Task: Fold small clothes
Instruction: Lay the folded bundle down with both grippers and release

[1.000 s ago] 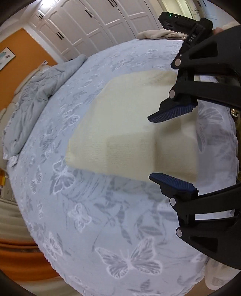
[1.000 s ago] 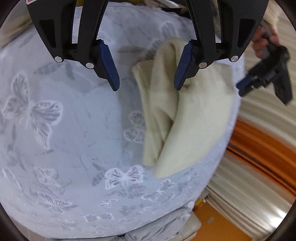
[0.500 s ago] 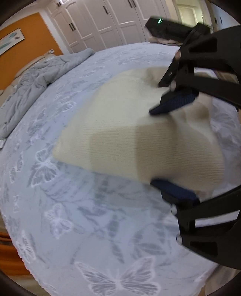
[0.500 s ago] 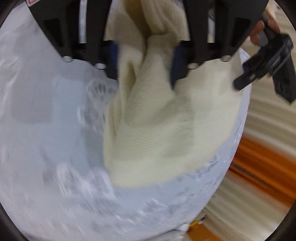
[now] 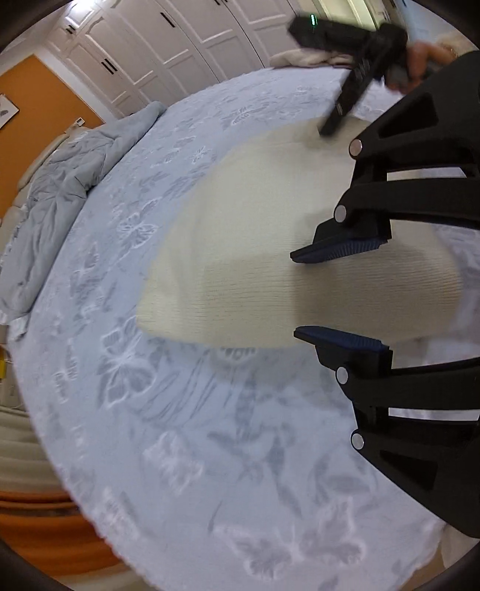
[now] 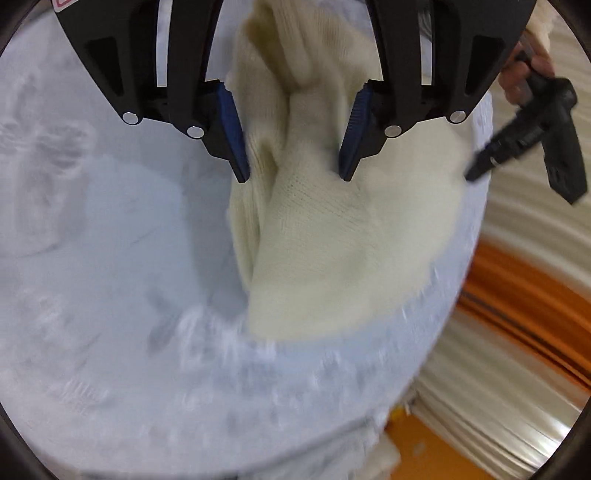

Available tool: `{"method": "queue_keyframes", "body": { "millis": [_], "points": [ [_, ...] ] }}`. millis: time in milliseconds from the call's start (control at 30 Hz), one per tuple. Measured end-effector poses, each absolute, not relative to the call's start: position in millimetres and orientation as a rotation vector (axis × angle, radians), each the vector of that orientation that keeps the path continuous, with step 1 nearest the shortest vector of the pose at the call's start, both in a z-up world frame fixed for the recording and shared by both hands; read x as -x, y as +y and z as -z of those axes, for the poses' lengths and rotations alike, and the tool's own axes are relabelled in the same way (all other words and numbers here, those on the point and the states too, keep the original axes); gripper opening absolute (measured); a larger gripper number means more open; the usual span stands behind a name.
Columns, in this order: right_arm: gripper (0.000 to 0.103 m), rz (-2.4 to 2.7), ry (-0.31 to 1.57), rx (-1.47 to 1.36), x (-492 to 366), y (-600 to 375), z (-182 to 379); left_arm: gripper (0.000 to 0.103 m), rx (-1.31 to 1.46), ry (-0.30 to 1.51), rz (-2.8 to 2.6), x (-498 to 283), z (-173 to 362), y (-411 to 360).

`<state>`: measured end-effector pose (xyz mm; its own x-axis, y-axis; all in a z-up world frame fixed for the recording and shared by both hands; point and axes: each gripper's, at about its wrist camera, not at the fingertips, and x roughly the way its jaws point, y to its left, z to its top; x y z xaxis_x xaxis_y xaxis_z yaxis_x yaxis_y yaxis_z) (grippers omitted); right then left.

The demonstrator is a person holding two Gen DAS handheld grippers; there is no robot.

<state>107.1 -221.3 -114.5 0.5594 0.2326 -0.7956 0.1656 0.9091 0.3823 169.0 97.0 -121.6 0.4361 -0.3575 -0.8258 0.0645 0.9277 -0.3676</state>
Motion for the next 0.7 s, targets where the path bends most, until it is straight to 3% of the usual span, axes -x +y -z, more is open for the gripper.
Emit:
{"method": "queue_keyframes", "body": {
  "millis": [100,200,467,500,533,567,700],
  "points": [
    [0.049,-0.105,0.969,-0.340,-97,-201,88,0.035,0.282,1.071,0.271,-147,104,102],
    [0.049,-0.120,1.007,-0.265,-83,-189,89,0.053,0.181,1.063,0.267,-117,96,96],
    [0.055,-0.068,1.162,-0.374,-60,-192,152,0.056,-0.005,1.126,0.260,-77,145,77],
    [0.042,-0.083,1.156,-0.365,-64,-189,151,0.055,0.004,1.119,0.256,-79,148,77],
    [0.009,-0.100,1.157,-0.355,-69,-186,148,0.041,0.012,1.112,0.246,-83,150,78],
    [0.009,-0.097,1.135,-0.324,-72,-182,136,0.021,0.016,1.121,0.229,-90,154,78],
    [0.008,-0.134,0.924,-0.248,-73,-174,60,0.018,0.025,1.118,0.213,-100,145,80]
  ]
}}
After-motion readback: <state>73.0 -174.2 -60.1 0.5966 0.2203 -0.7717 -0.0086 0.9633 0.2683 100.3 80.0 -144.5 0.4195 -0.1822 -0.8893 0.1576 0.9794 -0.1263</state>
